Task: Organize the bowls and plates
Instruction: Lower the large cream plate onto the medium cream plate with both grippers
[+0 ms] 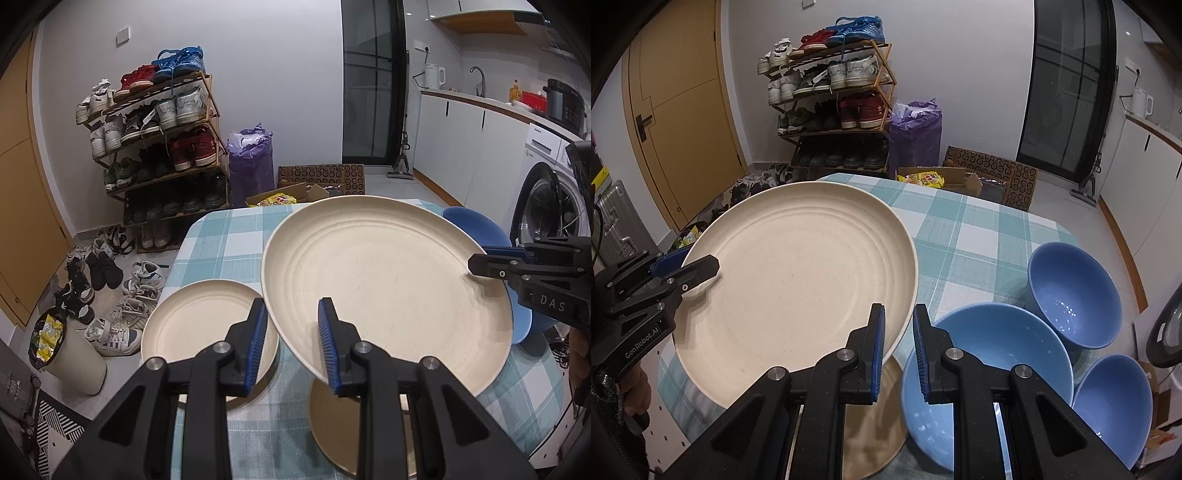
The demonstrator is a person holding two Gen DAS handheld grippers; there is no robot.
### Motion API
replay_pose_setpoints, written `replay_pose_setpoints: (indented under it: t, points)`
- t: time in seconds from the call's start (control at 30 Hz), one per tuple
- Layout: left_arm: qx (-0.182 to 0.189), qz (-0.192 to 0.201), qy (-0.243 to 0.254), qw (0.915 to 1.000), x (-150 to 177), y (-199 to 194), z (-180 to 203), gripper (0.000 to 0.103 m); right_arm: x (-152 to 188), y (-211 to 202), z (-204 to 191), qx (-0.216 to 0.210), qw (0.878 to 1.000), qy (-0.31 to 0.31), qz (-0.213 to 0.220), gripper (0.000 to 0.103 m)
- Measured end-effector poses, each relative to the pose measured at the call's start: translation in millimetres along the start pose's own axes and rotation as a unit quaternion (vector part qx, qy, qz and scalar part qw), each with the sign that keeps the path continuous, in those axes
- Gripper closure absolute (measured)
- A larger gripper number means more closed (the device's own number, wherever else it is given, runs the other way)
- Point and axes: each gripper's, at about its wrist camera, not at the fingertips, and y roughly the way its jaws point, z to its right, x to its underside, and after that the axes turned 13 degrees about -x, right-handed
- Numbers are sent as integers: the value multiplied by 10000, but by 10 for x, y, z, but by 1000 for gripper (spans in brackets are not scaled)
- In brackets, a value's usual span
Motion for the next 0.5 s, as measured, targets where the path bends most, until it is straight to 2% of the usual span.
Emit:
replay_pose_setpoints:
  t: [0.5]
  points:
    - [57,-151,31,9999,370,-20,63,77,398,42,-76,0,10000,68,-59,87]
